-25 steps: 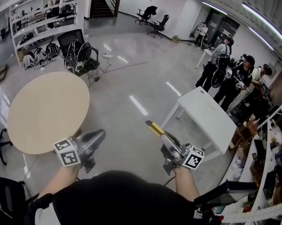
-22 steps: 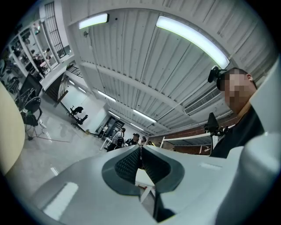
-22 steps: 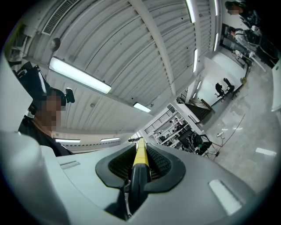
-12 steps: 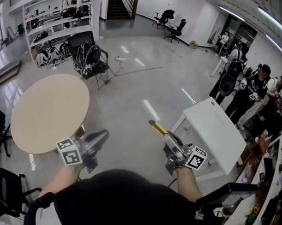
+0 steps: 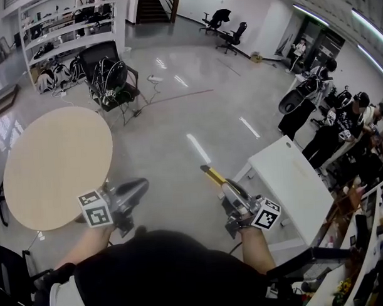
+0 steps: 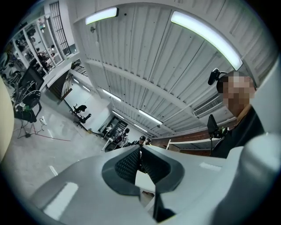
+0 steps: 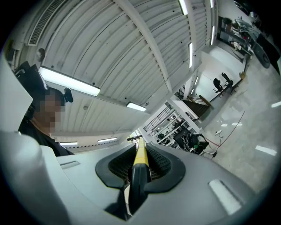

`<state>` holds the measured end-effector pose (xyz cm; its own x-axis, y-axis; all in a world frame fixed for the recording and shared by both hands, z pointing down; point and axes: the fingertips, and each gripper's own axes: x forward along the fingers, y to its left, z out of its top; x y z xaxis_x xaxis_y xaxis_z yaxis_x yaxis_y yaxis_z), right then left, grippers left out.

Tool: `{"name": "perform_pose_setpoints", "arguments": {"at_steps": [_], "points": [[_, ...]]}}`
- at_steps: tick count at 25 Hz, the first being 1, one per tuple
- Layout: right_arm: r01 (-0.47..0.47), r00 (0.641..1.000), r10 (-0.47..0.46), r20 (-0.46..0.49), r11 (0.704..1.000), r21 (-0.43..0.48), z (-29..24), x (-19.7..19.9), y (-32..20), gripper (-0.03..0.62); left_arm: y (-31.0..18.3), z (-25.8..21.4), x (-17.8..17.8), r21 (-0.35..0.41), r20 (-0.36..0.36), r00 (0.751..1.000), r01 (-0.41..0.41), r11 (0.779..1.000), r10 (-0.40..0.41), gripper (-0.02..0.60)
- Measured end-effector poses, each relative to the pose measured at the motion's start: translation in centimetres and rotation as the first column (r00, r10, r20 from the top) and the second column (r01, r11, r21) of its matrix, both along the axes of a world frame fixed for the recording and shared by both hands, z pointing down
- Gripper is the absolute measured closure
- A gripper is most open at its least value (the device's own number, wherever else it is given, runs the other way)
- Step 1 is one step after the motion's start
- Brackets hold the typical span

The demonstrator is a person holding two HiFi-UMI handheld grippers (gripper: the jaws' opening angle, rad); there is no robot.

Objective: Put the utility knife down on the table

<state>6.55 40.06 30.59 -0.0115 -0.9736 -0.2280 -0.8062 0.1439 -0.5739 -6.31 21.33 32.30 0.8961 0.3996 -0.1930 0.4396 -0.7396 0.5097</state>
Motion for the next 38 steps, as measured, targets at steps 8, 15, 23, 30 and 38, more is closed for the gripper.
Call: {"name": "perform_pose_setpoints", "arguments": {"at_steps": [8, 15, 23, 30, 38], "points": [[-0.064, 0.995, 0.062, -0.083, 0.998, -0.021, -2.8, 5.6, -11.0, 0.507, -12.1, -1.6, 7.7, 0.007, -0.061, 0.995, -0.076, 0.997, 0.076, 0.569], [-0.086, 0.993, 0.084, -0.079, 0.996, -0.016, -2.6, 9.9, -20.4, 0.507, -21.8, -1.2, 12.1, 0.005, -0.059, 0.995, -0.085, 0.996, 0.085, 0.569], [-0.052, 0.998, 0.050, -0.041, 0.998, -0.029, -1.4, 16.8, -25.9, 0.507, -27.5, 0.2, 16.9, -0.008, -0.019, 1.000, -0.019, 1.000, 0.019, 0.569], [0.055, 0.998, -0.056, -0.014, 0.998, -0.013, -0.2, 25.3, -27.9, 0.507, -28.4, 0.9, 23.3, 0.021, 0.015, 0.995, 0.095, 0.995, -0.095, 0.569], [0.187, 0.982, -0.187, -0.016, 0.982, 0.006, -2.2, 39.7, -29.6, 0.507, -27.7, -0.8, 33.9, 0.043, 0.019, 0.966, 0.256, 0.966, -0.257, 0.569]]}}
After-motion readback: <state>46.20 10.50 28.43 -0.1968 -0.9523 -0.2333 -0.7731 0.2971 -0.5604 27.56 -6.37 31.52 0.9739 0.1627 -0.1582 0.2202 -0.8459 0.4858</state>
